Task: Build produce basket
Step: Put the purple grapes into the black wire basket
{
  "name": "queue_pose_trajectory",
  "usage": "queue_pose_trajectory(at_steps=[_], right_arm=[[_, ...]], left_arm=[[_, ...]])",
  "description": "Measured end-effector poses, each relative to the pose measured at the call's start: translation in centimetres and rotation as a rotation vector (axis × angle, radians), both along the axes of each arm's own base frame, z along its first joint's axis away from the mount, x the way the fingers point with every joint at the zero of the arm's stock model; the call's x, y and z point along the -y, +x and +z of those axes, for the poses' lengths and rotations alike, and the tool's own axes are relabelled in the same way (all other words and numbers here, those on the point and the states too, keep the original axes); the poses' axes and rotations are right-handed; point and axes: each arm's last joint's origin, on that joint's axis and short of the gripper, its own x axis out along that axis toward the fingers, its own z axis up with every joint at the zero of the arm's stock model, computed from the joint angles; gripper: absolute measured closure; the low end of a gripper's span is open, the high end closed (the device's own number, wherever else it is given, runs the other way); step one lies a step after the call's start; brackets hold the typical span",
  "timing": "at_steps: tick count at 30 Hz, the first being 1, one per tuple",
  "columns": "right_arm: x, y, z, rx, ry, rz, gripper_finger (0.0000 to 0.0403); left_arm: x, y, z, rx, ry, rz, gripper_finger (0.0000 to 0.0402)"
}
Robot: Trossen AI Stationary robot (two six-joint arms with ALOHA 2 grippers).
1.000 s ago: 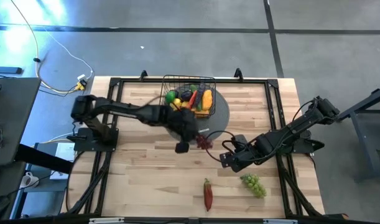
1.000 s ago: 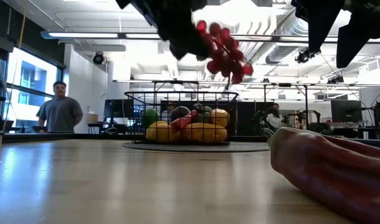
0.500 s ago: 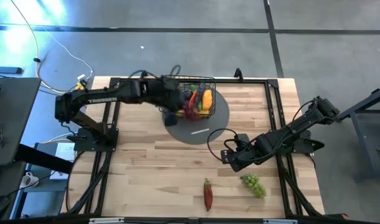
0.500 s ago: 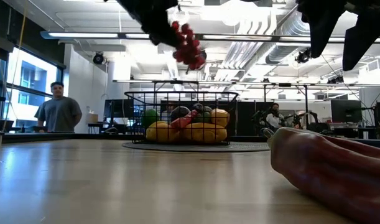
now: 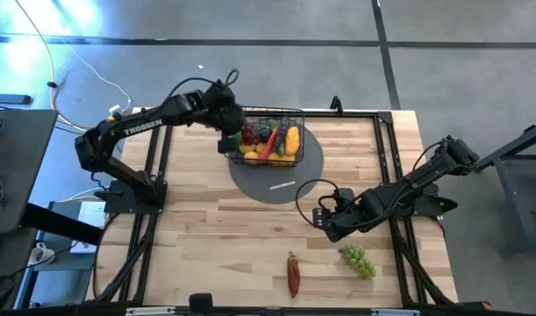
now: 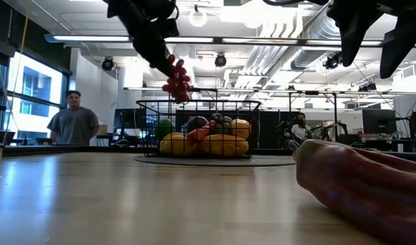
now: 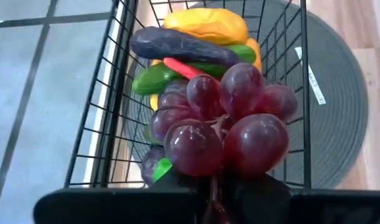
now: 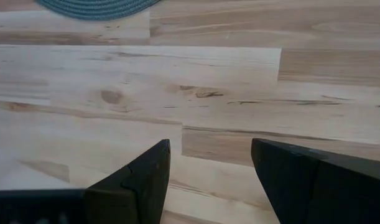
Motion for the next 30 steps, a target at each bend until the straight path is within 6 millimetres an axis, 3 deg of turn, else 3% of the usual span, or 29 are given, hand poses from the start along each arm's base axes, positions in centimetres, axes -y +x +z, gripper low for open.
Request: queue_pose_trajectory(at_steps=[9, 25, 30], right_arm=[[0.0, 0.0, 0.0, -0.003, 0.009, -0.031, 0.0197], [0.0, 0.1, 0.0, 0.011, 0.030, -0.071, 0.0197], [-0.1, 0.2, 0.1, 0.022, 0.051, -0.083, 0.0197]], left_arm=[[-1.7, -0.7, -2.3, -0.119, -0.078, -0.016, 0.0394], [-2.2, -0.1, -5.1, -0.240, -0.178, -0.023, 0.0394], [-2.4, 0.1, -5.7, -0.257, -0.201, 0.001, 0.0375]])
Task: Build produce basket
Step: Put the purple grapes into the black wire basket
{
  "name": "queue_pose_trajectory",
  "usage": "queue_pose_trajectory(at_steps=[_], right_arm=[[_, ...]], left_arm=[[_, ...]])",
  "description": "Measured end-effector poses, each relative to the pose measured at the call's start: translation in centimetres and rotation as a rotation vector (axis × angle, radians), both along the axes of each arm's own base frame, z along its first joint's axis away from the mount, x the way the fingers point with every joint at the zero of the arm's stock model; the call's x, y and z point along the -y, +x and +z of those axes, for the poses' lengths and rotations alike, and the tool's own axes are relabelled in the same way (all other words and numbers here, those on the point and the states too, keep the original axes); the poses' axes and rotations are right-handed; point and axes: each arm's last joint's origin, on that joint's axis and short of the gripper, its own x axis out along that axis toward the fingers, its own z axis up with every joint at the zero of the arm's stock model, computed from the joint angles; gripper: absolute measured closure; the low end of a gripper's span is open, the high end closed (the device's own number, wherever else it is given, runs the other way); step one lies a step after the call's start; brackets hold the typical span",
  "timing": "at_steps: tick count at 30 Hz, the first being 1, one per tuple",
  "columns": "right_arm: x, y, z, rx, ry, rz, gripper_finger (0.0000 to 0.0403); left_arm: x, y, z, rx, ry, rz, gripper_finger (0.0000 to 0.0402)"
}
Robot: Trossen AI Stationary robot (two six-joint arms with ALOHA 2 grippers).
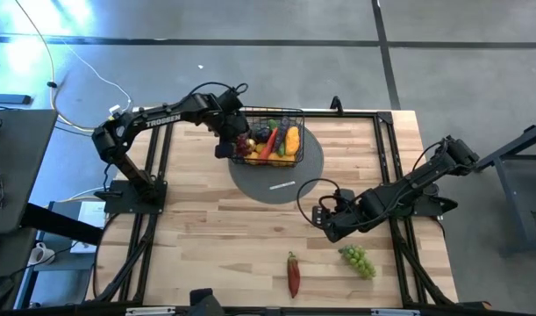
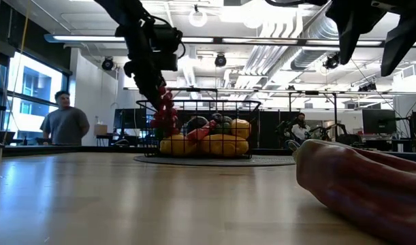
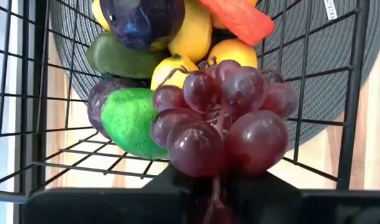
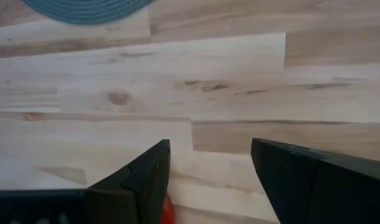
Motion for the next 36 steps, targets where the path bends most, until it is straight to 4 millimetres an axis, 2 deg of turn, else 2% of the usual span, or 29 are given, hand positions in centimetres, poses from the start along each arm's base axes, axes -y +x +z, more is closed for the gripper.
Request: queue_pose_trajectory(at_steps=[11, 19, 29, 36], right_arm=[[-0.2, 0.0, 0.0, -0.013, 0.031, 0.033, 0.0197], [-0.9, -0.4, 0.0, -0.038, 0.082, 0.057, 0.0197], [-2.8, -1.6, 0.0, -0.080, 0.141, 0.163, 0.0197], [-4.5, -2.9, -0.2, -0.091, 0.126, 0.295, 0.0197]], left_arm=[[-0.2, 0.1, 0.0, -0.043, 0.083, 0.029, 0.0255], [0.6, 0.7, 0.0, -0.117, 0.170, 0.057, 0.0177], [2.1, 1.8, 0.1, -0.132, 0.198, 0.024, 0.0167], [2.8, 1.6, 1.1, -0.099, 0.215, 0.047, 0.0165]])
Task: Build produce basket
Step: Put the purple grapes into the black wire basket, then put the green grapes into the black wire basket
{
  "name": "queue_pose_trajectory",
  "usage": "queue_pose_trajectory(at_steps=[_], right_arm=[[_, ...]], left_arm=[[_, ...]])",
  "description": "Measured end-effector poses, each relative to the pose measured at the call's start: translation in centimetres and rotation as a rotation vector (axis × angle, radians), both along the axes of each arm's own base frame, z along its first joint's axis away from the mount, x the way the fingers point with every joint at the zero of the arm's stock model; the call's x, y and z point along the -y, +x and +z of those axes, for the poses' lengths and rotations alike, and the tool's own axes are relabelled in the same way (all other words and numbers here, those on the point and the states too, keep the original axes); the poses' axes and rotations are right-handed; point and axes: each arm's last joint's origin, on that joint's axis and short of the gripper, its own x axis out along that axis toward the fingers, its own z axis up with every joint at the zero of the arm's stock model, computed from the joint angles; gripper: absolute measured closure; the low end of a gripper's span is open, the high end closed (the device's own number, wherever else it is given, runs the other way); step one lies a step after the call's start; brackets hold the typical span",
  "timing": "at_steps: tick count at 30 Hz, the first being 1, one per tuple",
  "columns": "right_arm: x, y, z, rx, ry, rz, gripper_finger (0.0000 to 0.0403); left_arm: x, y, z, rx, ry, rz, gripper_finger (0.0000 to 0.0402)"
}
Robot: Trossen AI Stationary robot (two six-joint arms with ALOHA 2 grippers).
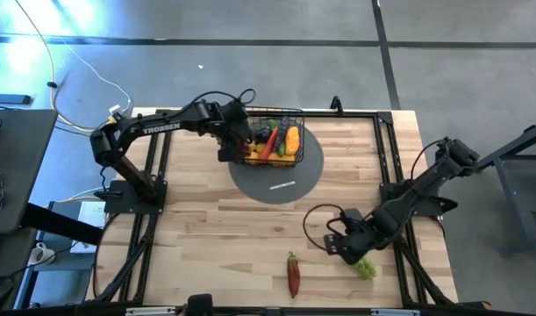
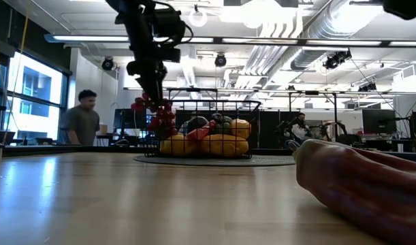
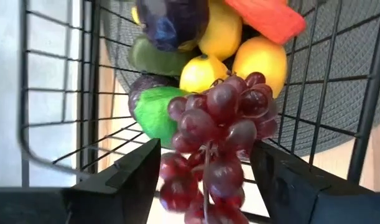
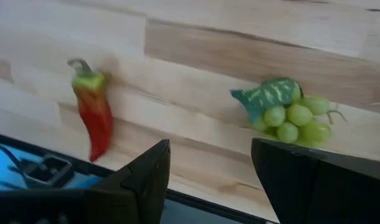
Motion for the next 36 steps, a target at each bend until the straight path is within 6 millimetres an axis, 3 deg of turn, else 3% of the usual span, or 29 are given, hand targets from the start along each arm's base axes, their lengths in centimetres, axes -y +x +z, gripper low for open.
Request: queue_pose_trajectory(at_steps=[4, 19, 29, 36], right_arm=[[-0.9, -1.0, -0.9, -0.012, -0.010, 0.049, 0.0197], [-3.2, -3.9, -1.0, -0.012, -0.073, 0.182, 0.0197], [-3.7, -5.4, -1.4, -0.050, -0.107, 0.219, 0.0197], [-3.5, -5.6, -4.5, -0.048, -0.062, 0.238, 0.0197]], left_arm=[[0.2, -0.4, 0.8, 0.033, 0.007, 0.056, 0.0165], [2.8, -1.9, 4.3, 0.174, 0.007, 0.159, 0.0165], [7.0, -2.7, 6.6, 0.291, -0.104, 0.188, 0.0165], [10.6, -2.6, 7.8, 0.373, -0.210, 0.156, 0.0165]])
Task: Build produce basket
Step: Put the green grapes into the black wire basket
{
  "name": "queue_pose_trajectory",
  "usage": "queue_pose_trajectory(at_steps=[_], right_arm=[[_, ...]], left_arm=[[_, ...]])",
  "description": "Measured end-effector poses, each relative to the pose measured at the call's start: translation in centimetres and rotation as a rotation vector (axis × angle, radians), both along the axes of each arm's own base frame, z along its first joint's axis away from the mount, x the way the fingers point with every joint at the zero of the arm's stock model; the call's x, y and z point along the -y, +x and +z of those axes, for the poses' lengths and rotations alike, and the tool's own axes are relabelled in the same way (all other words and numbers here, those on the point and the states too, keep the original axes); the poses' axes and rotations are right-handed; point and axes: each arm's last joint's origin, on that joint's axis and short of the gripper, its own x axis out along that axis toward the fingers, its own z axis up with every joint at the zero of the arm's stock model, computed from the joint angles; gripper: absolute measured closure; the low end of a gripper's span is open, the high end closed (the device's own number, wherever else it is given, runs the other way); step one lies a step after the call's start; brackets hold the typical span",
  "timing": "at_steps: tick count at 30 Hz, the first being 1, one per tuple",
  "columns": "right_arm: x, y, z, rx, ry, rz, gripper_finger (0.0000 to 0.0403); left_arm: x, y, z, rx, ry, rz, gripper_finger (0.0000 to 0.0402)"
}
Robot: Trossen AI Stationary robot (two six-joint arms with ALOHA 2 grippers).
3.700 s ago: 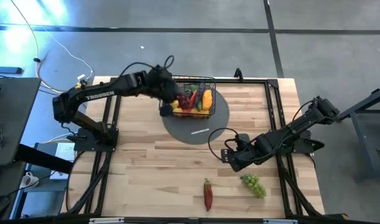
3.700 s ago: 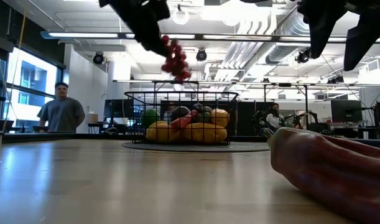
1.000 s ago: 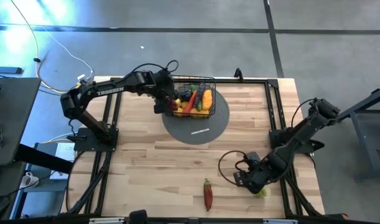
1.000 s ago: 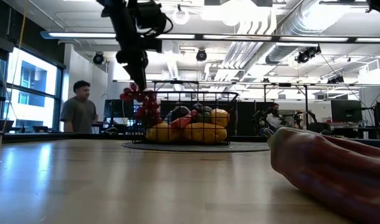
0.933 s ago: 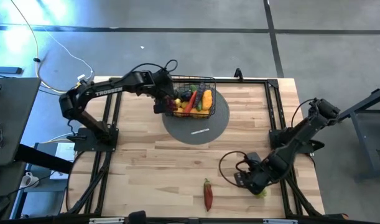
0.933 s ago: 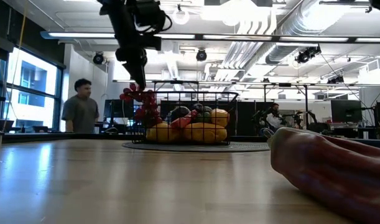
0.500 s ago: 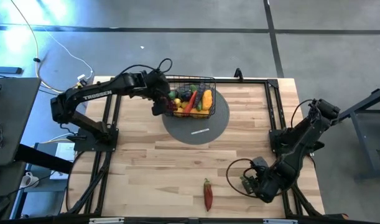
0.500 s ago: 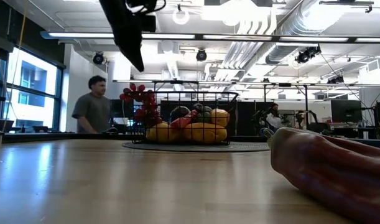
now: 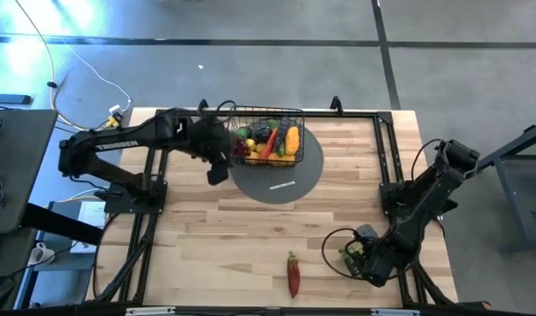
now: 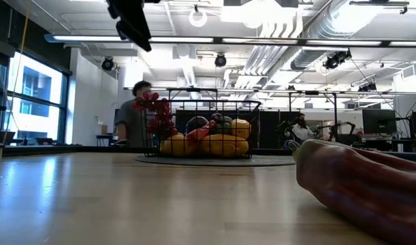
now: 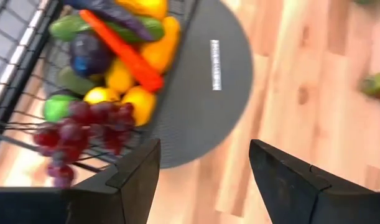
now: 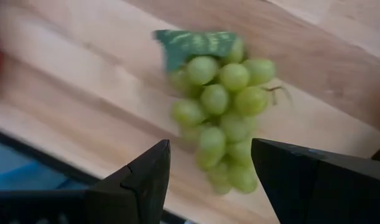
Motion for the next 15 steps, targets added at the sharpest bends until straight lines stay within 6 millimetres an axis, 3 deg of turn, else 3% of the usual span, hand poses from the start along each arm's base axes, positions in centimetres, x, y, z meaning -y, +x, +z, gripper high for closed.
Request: queue_pose_trajectory(at_steps=[7, 15], right_arm=[[0.4, -0.5, -2.4, -0.046, 0.053, 0.011, 0.0197], [1.0, -0.9, -5.9, 0.012, 0.156, -0.012, 0.0197]], left_arm=[[2.4, 0.4, 0.2, 0.019, -0.028, -0.050, 0.0165], [3.3, 0.5, 0.2, 0.018, -0.026, -0.085, 0.0165]])
